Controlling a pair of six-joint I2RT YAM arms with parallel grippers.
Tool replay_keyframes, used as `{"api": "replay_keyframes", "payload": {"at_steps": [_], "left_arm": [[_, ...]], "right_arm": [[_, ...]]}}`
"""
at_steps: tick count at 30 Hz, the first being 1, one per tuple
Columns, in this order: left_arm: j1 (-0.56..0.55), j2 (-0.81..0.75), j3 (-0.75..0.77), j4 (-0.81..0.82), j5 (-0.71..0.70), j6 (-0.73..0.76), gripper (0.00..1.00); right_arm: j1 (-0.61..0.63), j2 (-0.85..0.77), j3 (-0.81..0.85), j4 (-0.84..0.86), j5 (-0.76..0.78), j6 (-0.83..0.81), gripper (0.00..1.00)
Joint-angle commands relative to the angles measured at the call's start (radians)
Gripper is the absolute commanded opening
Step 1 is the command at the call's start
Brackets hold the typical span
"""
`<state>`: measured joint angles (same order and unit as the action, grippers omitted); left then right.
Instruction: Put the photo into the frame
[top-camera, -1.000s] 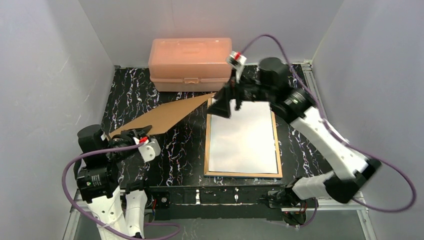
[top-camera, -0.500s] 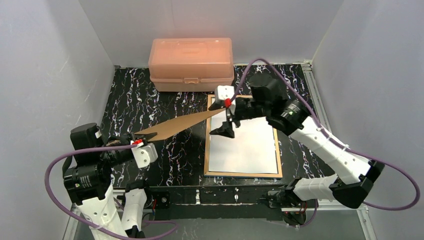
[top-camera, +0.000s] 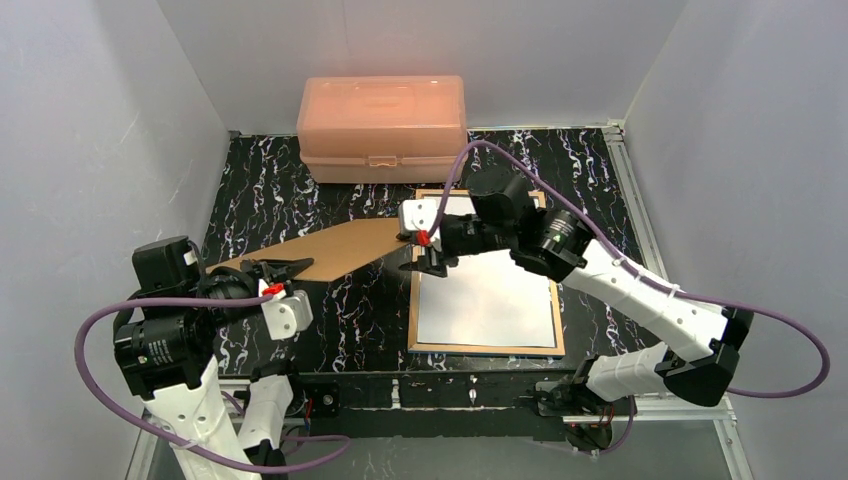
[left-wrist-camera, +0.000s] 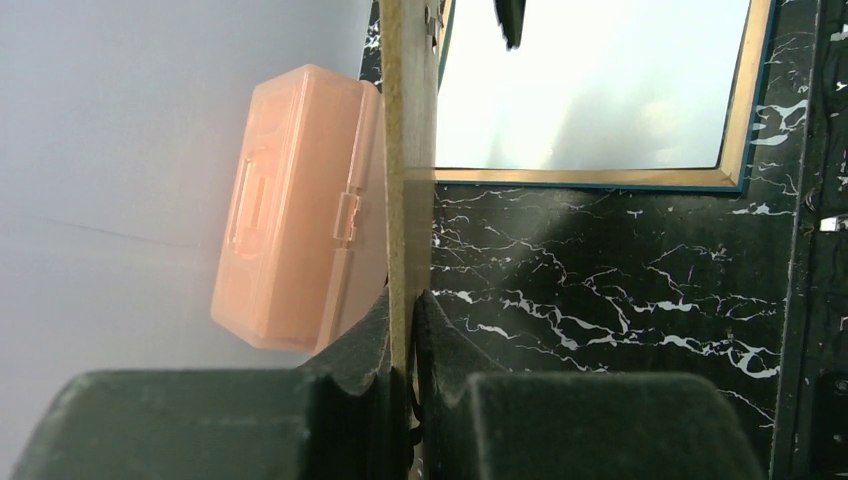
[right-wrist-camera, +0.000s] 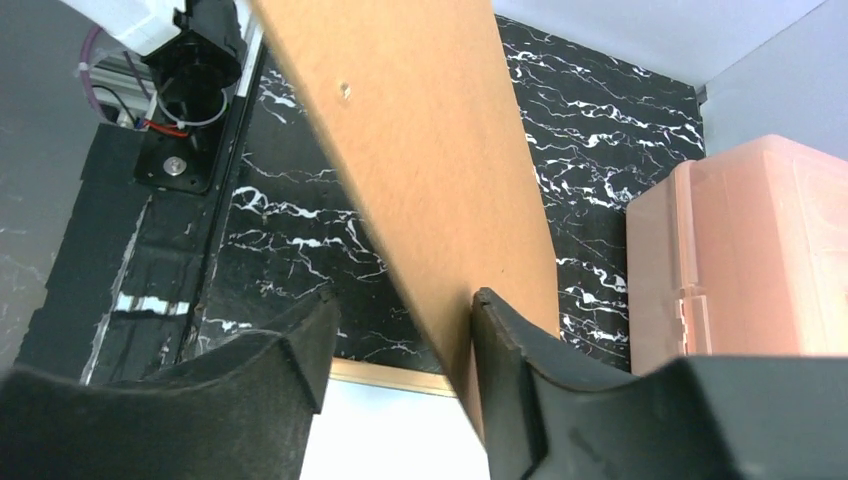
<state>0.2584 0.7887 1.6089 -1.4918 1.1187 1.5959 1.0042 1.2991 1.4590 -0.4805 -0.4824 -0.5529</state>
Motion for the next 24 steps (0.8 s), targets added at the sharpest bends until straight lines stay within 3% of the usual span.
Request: {"api": "replay_keyframes", "payload": {"at_steps": [1,7,9,11,18,22,24], "left_arm": [[-0.003,0.000,0.042,-0.158,0.114,0.014,0.00],[-0.003,0.022,0.073,-0.185,0.133,-0.006,0.00],[-0.003,0.024,0.078,-0.151,0.143,-0.053,0.00],[-0.002,0.021,0.075,-0.074,0.156,-0.145,0.00],[-0.002,0.016,0.062,0.194,0.193,-0.442,0.00],[-0.003,-0.004,0.032,0.346,0.190,-0.553,0.04],[-0.002,-0.012,0.014,0.422,0.181,-0.613,0.08]], "right_arm": [[0.033,0.015,0.008,0.125,0.086,0.026,0.55],[0.048,-0.017,-0.059,0.253,0.120,0.072,0.40],[0.048,-0.028,-0.067,0.274,0.106,0.093,0.31],[0.047,-0.037,-0.070,0.283,0.080,0.119,0.25],[0.048,-0.033,-0.050,0.291,-0.006,0.280,0.22],[0.048,0.015,0.008,0.234,-0.069,0.363,0.12],[0.048,0.041,0.046,0.200,-0.106,0.395,0.01]]}}
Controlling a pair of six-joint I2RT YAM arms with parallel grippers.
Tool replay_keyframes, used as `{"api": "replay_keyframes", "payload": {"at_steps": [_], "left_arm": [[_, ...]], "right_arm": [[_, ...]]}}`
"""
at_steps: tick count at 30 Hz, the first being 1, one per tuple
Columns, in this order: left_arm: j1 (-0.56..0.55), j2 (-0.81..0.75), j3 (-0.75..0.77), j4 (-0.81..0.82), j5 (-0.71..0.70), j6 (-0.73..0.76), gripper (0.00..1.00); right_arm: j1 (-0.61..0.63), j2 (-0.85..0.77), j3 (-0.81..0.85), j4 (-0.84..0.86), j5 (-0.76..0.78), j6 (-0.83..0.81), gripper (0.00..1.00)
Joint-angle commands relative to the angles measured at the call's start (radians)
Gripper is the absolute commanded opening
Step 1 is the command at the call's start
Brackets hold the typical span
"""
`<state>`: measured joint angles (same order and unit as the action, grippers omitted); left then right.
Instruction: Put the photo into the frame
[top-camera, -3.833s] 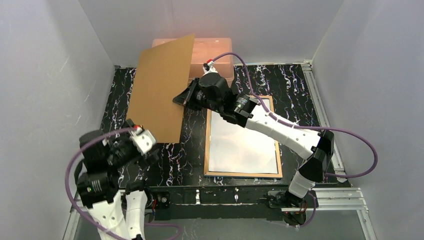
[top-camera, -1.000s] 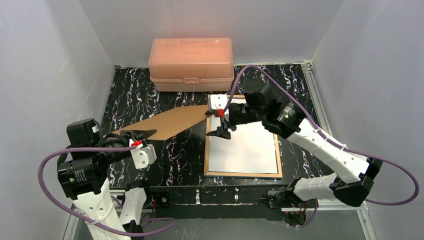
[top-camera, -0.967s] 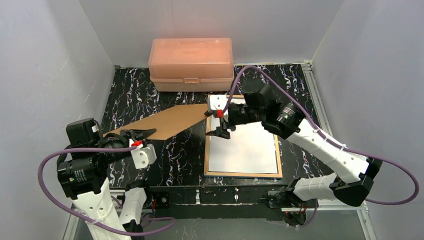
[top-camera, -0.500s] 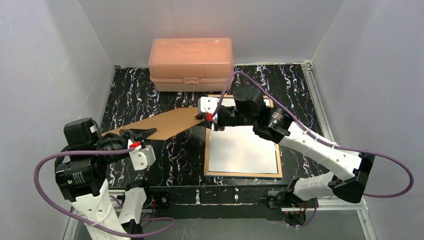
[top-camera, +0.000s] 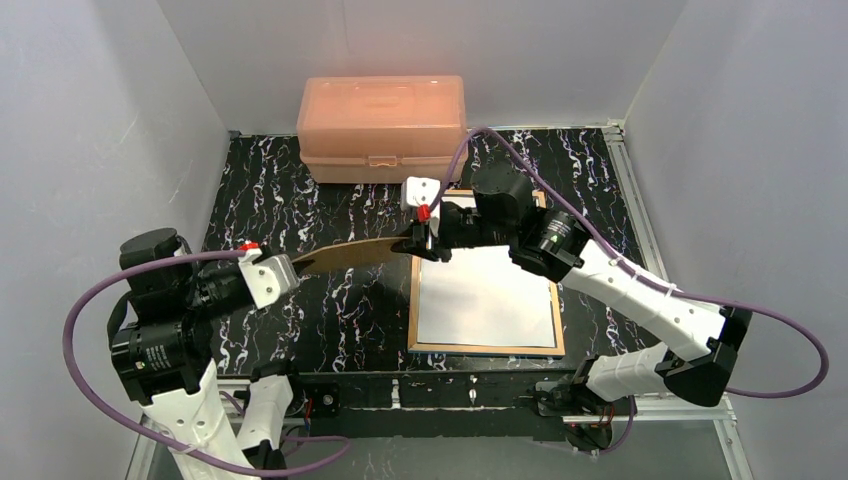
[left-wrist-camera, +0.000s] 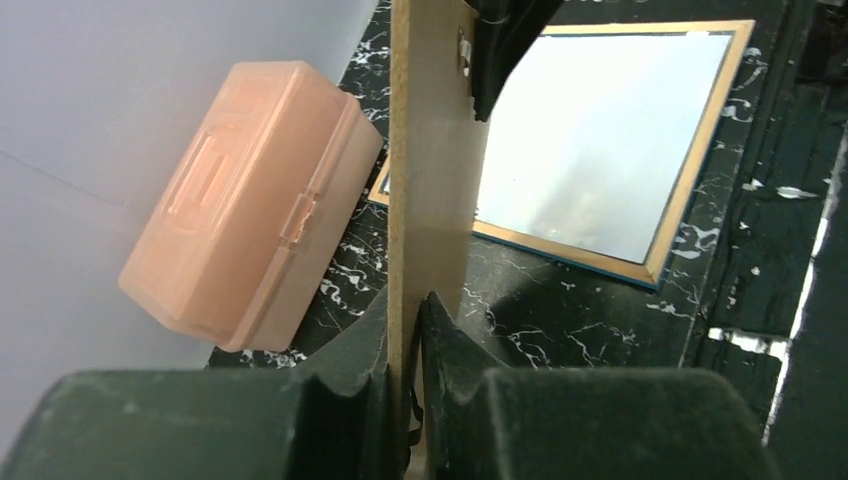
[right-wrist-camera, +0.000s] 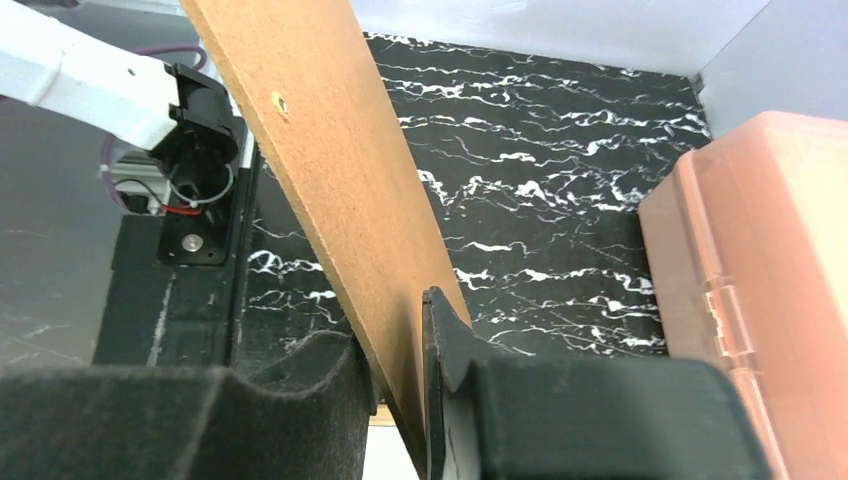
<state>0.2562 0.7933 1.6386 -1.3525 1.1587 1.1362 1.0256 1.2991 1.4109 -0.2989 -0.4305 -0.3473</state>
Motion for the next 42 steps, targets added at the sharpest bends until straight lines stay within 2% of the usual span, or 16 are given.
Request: {"api": "replay_keyframes", "payload": {"at_steps": [1,4,5,7,11,14,16,20,23,28,31,37,42], "left_arm": [[0.000,-0.020,-0.022,0.319,0.132,-0.167,0.14],[-0.001,-0.020,-0.033,0.405,0.093,-0.205,0.47],[0.000,-0.021,-0.044,0.452,0.077,-0.233,0.56],[0.000,-0.026,-0.086,0.576,0.035,-0.295,0.67],[0.000,-0.038,-0.162,0.915,-0.083,-0.493,0.86],[0.000,-0.031,-0.167,1.008,-0.159,-0.565,0.88],[0.000,-0.024,-0.166,1.048,-0.214,-0.614,0.97],[0.000,-0.020,-0.171,1.075,-0.328,-0.692,0.99],[0.000,0.003,-0.157,1.054,-0.431,-0.787,0.98],[0.000,0.100,-0.044,0.813,-0.523,-0.835,0.99],[0.000,0.152,0.004,0.716,-0.577,-0.858,0.98],[0.002,0.179,-0.052,0.611,-0.566,-0.889,0.98],[0.002,0.211,-0.154,0.541,-0.524,-0.861,0.94]], "right_arm": [[0.026,0.055,0.112,-0.002,-0.173,0.200,0.01],[0.027,0.071,0.145,-0.037,-0.244,0.216,0.01],[0.027,0.070,0.147,-0.036,-0.268,0.224,0.01],[0.026,0.069,0.145,-0.030,-0.302,0.228,0.01],[0.027,0.068,0.152,-0.046,-0.282,0.233,0.01],[0.023,0.075,0.166,-0.057,-0.221,0.256,0.01],[0.007,0.097,0.191,-0.079,-0.182,0.285,0.01],[-0.053,0.135,0.193,-0.069,-0.133,0.396,0.01],[-0.138,0.141,0.155,0.010,-0.122,0.514,0.01],[-0.347,0.097,0.018,0.299,-0.286,0.840,0.01],[-0.445,0.061,-0.055,0.444,-0.358,0.982,0.01],[-0.583,-0.017,-0.174,0.574,-0.422,1.179,0.01],[-0.695,-0.060,-0.203,0.518,-0.449,1.249,0.01]]}}
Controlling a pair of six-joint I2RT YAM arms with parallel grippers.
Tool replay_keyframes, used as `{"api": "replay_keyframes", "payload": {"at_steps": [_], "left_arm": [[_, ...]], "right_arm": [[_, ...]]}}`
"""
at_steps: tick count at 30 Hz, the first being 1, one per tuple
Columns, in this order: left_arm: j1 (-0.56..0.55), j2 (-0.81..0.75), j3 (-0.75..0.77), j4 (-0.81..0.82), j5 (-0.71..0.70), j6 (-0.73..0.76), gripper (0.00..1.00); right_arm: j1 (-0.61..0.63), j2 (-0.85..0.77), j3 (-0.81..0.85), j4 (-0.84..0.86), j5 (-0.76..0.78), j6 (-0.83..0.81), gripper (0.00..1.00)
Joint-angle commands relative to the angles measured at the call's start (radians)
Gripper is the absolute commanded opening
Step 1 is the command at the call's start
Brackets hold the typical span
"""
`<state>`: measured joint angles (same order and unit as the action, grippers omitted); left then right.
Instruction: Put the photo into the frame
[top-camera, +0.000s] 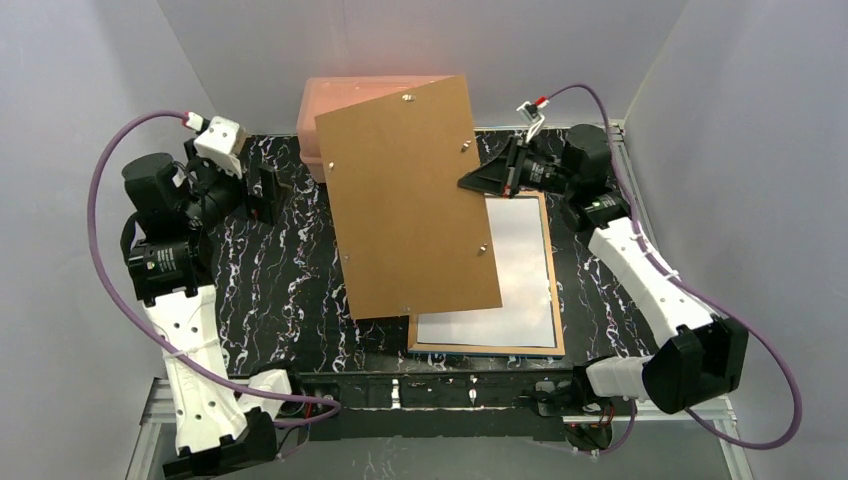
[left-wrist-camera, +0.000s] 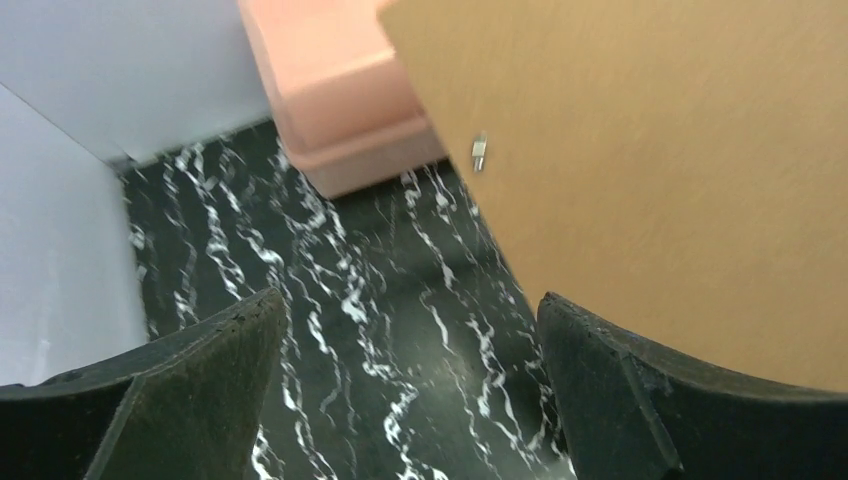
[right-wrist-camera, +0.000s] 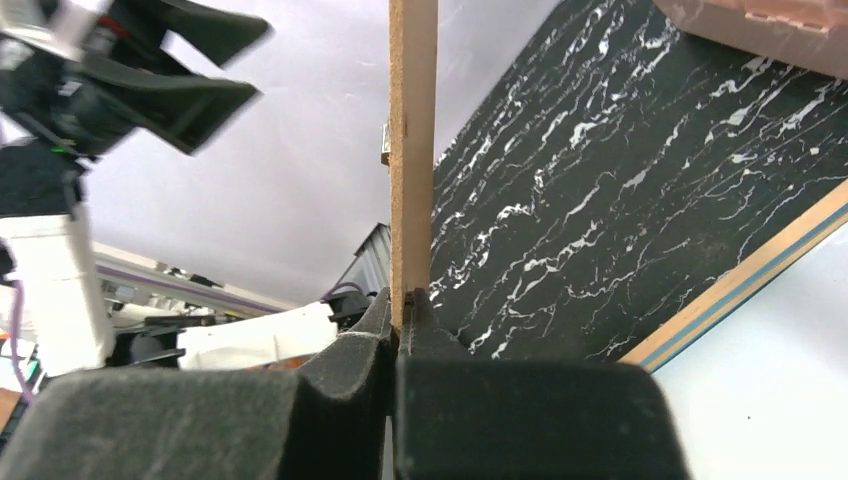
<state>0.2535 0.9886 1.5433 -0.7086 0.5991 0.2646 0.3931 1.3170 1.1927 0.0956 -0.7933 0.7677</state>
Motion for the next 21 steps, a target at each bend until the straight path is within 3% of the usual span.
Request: {"api": "replay_keyframes", "payload": {"at_steps": [1,6,11,15,21], "left_arm": [[0.004,0.020,-0.088,-0.109,0.049,0.037,0.93],[0.004,0.030,-0.259,-0.101,0.113,0.116,0.89],[-0.009,0.094,-0.331,-0.103,0.184,0.154,0.82],[-0.056,0.155,-0.362,-0.104,0.185,0.186,0.77],[-0.143,0.203,-0.408,-0.100,0.145,0.223,0.73]], "right_arm": [[-0.087,-0.085,0.022,0.076,-0.085,0.120,0.01],[-0.206,-0.106,0.062,-0.267,-0.043,0.000,0.01],[-0.277,-0.115,0.083,-0.517,-0.006,-0.141,0.01],[-0.315,-0.109,0.125,-0.646,0.017,-0.232,0.01],[-0.362,-0.085,0.108,-0.657,-0.020,-0.234,0.01]]}}
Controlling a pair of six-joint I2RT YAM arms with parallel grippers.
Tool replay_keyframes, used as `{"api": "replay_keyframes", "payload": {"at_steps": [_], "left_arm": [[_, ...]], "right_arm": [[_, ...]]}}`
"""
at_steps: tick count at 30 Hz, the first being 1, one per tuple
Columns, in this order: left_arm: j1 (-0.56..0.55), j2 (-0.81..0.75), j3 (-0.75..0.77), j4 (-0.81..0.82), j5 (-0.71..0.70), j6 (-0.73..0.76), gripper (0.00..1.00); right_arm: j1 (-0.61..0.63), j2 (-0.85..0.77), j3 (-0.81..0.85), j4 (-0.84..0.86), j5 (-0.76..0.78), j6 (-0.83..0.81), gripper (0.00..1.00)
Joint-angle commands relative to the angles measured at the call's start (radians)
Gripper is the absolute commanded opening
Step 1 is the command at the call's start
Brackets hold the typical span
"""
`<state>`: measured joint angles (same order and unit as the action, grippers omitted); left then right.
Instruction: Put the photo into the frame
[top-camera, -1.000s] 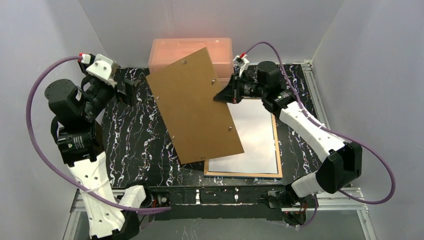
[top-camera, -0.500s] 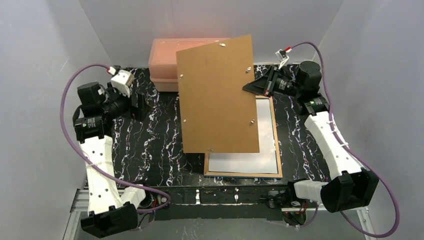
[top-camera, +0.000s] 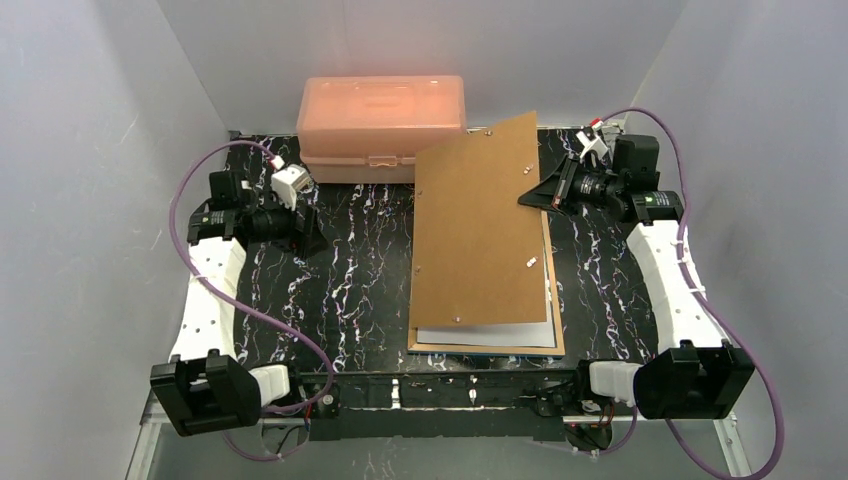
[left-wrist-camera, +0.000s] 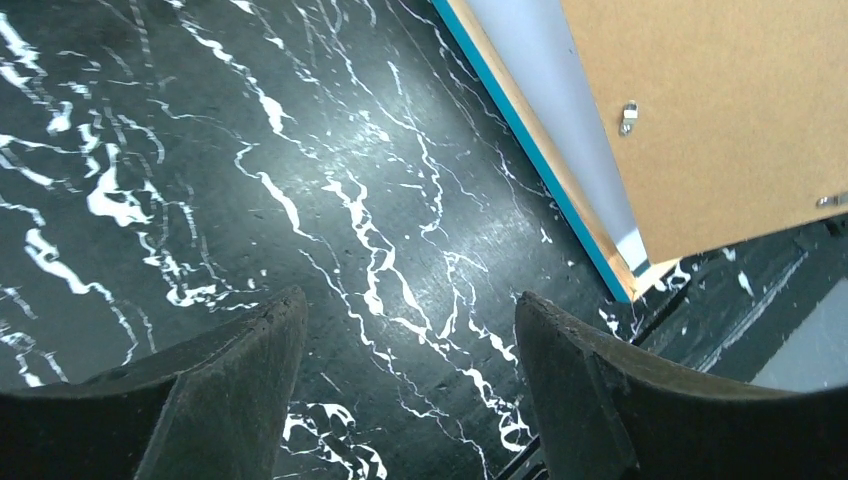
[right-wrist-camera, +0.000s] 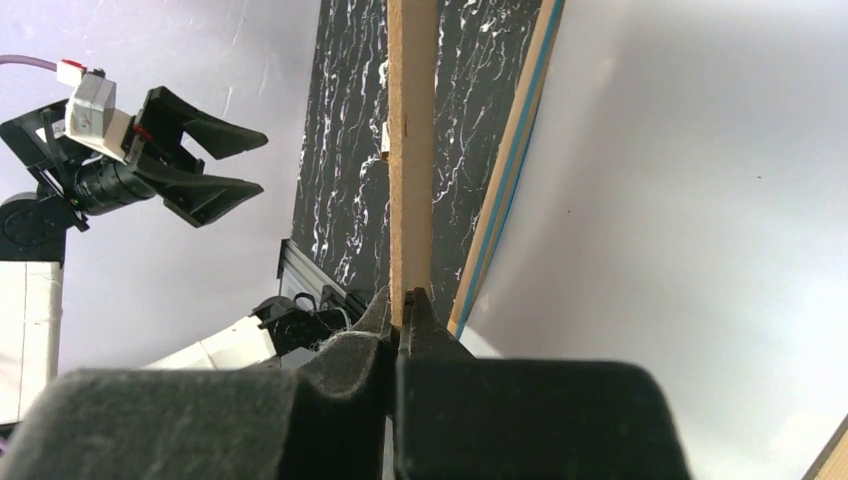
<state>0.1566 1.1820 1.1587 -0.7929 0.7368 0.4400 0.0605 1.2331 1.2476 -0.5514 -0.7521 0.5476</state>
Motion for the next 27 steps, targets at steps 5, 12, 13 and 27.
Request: {"api": "replay_keyframes", "payload": {"at_steps": [5,12,13,27], "left_arm": [[-0.125,0.026,-0.065,0.014,-0.023,0.028,0.70],[-0.184,0.004,-0.105,0.035,-0.056,0.034,0.67],[-0.184,0.004,-0.106,0.036,-0.058,0.036,0.66],[-0.216,0.011,-0.106,0.039,-0.087,0.044,0.60]], "right_arm": [[-0.052,0.033,0.058,-0.024,-0.052,-0.032,0.01],[-0.077,0.074,0.037,-0.006,-0.068,-0.041,0.01],[-0.081,0.077,0.015,0.003,-0.077,-0.042,0.01],[-0.097,0.118,-0.077,0.064,-0.133,-0.051,0.01]]}}
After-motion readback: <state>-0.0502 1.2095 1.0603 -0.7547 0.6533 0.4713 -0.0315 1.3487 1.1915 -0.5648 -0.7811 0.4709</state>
